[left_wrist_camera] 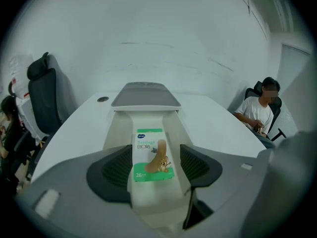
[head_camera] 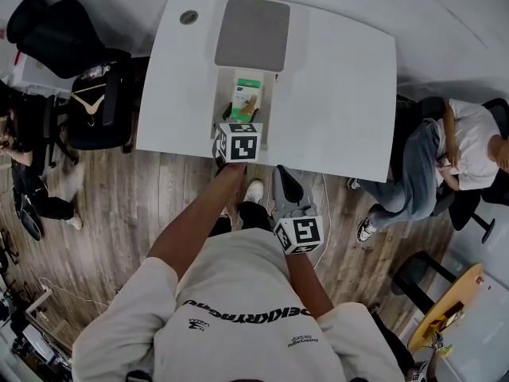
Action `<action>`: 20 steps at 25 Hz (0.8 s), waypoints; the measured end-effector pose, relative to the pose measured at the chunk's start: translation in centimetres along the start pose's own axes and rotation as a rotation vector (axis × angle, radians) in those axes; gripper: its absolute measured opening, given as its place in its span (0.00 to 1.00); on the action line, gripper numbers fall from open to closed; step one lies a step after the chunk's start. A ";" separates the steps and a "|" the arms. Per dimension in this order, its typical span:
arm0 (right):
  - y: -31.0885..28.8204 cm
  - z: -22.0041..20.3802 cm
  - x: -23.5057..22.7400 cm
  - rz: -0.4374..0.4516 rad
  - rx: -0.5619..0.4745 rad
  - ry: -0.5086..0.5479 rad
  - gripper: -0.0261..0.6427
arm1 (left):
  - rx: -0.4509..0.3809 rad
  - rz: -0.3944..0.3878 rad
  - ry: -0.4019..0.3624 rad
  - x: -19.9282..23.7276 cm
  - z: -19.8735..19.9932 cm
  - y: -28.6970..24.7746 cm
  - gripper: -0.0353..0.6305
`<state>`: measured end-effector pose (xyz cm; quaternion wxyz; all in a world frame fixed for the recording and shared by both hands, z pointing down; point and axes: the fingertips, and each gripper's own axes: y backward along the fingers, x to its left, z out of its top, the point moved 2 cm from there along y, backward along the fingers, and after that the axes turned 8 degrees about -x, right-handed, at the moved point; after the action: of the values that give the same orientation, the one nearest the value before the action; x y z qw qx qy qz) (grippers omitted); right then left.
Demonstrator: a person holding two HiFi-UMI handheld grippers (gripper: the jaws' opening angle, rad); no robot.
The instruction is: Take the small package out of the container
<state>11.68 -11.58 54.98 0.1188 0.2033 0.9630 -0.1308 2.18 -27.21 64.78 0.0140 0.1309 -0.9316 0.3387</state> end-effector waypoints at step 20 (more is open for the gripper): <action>0.1 -0.8 -0.9 -0.012 0.020 -0.015 0.04 | 0.090 0.060 0.021 0.9 -1.7 -4.4 0.57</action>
<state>12.43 -11.57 55.94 0.1229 0.1976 0.9620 -0.1428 2.35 -29.53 68.96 0.0076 0.0996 -0.9188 0.3819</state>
